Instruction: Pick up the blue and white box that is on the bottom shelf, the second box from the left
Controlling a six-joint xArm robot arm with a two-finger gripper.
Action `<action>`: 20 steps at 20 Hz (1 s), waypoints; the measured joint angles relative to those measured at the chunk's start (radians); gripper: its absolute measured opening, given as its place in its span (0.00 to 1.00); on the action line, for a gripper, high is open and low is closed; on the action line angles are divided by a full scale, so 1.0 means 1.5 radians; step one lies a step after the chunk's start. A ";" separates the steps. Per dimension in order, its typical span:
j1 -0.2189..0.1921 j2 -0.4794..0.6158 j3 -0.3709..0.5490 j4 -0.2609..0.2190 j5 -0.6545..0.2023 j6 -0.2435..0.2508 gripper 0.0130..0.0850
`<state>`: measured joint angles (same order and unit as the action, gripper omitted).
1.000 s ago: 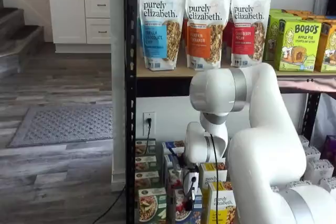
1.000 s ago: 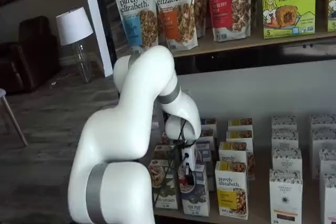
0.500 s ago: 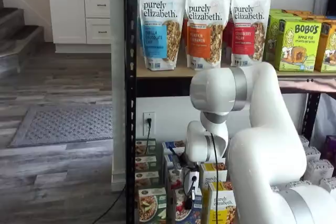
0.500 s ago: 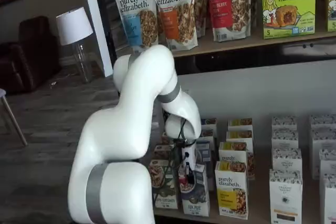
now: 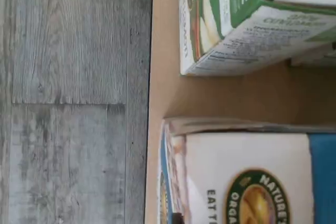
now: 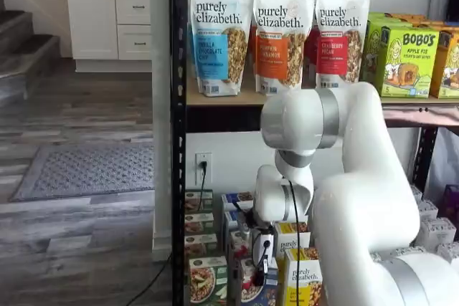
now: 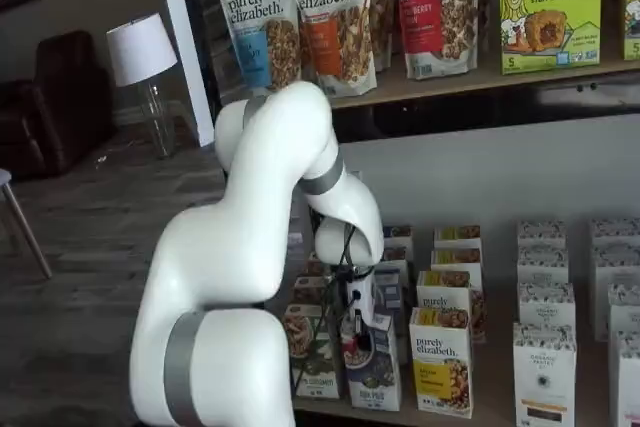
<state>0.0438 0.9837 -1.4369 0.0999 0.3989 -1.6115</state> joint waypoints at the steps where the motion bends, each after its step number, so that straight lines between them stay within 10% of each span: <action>1: 0.000 -0.003 0.005 0.001 -0.001 -0.001 0.50; 20: 0.004 -0.095 0.148 0.013 -0.048 -0.011 0.50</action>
<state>0.0497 0.8409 -1.2142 0.1195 0.3274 -1.6281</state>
